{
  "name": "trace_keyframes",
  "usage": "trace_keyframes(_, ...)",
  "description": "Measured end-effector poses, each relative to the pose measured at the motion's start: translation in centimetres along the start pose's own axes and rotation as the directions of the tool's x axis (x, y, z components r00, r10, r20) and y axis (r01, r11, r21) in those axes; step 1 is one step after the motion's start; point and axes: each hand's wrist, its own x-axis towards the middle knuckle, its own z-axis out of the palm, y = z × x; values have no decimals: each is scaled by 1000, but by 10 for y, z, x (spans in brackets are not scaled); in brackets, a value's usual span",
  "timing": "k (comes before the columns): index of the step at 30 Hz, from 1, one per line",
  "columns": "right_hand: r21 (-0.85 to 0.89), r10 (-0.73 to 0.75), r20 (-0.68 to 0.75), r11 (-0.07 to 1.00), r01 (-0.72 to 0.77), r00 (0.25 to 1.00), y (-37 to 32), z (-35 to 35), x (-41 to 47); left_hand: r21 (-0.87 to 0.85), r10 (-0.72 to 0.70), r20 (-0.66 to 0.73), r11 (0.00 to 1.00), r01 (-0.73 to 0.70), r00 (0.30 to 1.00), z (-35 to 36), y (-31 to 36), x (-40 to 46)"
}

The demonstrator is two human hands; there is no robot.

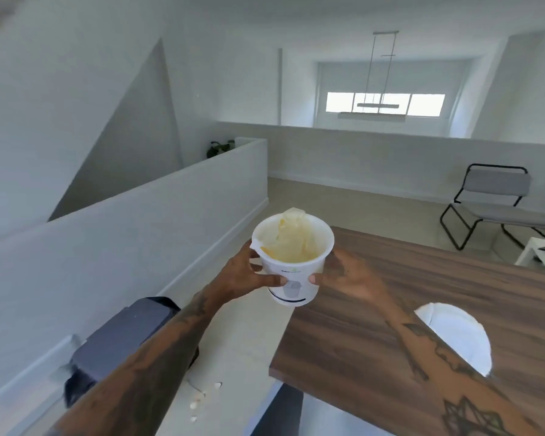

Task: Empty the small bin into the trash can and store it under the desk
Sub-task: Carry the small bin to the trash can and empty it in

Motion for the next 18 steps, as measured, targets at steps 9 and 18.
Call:
trace_keyframes(9,196,-108,161,978,76,981,-169,192,45,50,-124,-166,990,134,978,-233,-80,-105)
trace_keyframes(18,426,-231,411,904,39,882,-287,317,112,37,-155,-330,983,177,931,-388,-131,-167)
